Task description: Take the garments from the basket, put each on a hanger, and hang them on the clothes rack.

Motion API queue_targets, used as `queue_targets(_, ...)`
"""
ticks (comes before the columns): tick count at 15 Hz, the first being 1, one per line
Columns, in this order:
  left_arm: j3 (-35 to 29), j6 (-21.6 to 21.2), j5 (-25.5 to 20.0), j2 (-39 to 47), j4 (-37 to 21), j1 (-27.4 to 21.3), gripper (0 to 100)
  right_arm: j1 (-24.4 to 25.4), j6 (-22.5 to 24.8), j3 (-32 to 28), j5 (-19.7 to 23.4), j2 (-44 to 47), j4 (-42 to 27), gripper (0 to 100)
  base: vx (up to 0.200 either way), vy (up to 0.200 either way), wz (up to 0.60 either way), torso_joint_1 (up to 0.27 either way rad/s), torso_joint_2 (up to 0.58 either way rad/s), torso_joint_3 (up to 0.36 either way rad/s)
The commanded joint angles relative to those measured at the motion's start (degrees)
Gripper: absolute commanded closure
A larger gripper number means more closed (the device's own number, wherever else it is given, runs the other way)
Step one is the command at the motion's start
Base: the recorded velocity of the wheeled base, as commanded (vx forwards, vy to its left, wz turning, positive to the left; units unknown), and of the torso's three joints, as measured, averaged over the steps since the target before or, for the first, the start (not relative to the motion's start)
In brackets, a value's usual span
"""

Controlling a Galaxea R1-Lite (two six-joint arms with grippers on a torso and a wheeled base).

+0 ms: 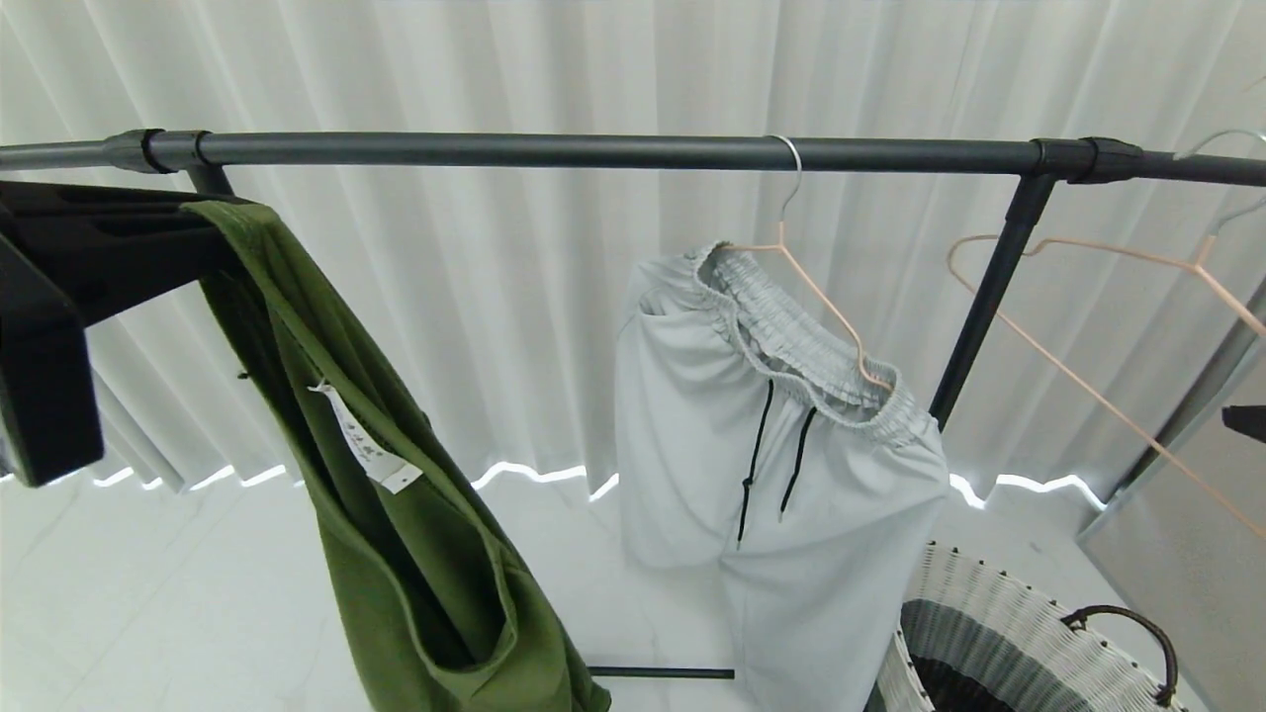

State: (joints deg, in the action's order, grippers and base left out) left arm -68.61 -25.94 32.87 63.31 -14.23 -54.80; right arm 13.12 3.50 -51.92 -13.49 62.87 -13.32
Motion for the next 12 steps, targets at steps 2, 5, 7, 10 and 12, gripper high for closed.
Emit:
queue_targets(2, 0.14, 0.01, 0.01, -0.02, 0.08, 0.04, 100, -0.02, 0.28, 3.40, -0.04, -6.00, -0.12, 100, -0.200, 0.000, 0.00, 0.000, 0.00, 0.007)
queue_targets(5, 0.49, 0.10, 0.01, -0.02, -0.01, 0.04, 100, -0.02, 0.54, 4.20, 0.05, -8.46, -3.02, 100, -0.200, 0.000, 0.00, -0.003, 0.00, 0.004)
queue_targets(7, 1.72, 0.10, -0.08, -0.20, 1.13, -0.05, 100, 0.07, 0.72, 4.63, 0.05, -9.43, -3.90, 100, -0.200, 0.000, 0.00, 0.000, 0.00, 0.002)
queue_targets(10, 4.01, -0.95, -0.08, -0.29, 5.00, -0.05, 100, 0.07, 0.90, 4.99, 0.14, -9.87, -3.90, 100, 0.000, 0.000, 0.00, 0.000, 0.00, 0.000)
queue_targets(12, 4.54, -2.36, 0.01, -0.29, 6.58, 0.13, 100, 0.07, 0.98, 5.07, 0.22, -9.78, -3.90, 100, 0.000, 0.000, 0.00, 0.000, 0.00, 0.000)
